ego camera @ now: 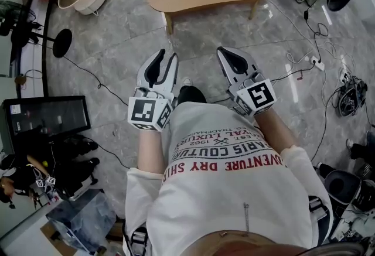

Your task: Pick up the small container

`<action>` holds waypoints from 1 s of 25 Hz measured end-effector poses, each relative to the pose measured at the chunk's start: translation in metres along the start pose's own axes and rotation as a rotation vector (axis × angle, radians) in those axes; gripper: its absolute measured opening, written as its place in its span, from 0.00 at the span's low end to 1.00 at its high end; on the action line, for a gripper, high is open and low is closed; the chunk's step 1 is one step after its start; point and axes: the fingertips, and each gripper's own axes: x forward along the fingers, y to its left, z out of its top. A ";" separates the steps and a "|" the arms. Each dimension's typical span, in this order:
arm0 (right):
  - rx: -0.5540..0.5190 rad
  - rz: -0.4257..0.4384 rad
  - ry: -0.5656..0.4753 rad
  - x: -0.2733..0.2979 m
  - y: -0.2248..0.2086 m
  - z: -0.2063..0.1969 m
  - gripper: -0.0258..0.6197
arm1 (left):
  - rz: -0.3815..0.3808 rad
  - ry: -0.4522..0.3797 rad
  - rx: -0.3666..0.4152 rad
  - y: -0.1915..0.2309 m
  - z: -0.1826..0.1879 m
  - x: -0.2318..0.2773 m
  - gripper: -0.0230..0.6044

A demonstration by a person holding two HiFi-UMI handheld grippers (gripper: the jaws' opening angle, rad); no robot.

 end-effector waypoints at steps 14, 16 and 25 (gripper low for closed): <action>0.027 -0.001 0.075 0.132 -0.057 -0.030 0.04 | -0.047 0.089 0.019 0.111 -0.031 0.104 0.48; 0.022 -0.004 0.092 0.167 -0.070 -0.031 0.04 | -0.062 0.101 0.008 0.141 -0.033 0.131 0.48; 0.034 -0.065 0.140 0.323 -0.147 -0.030 0.04 | -0.201 0.136 -0.069 0.266 -0.025 0.253 0.48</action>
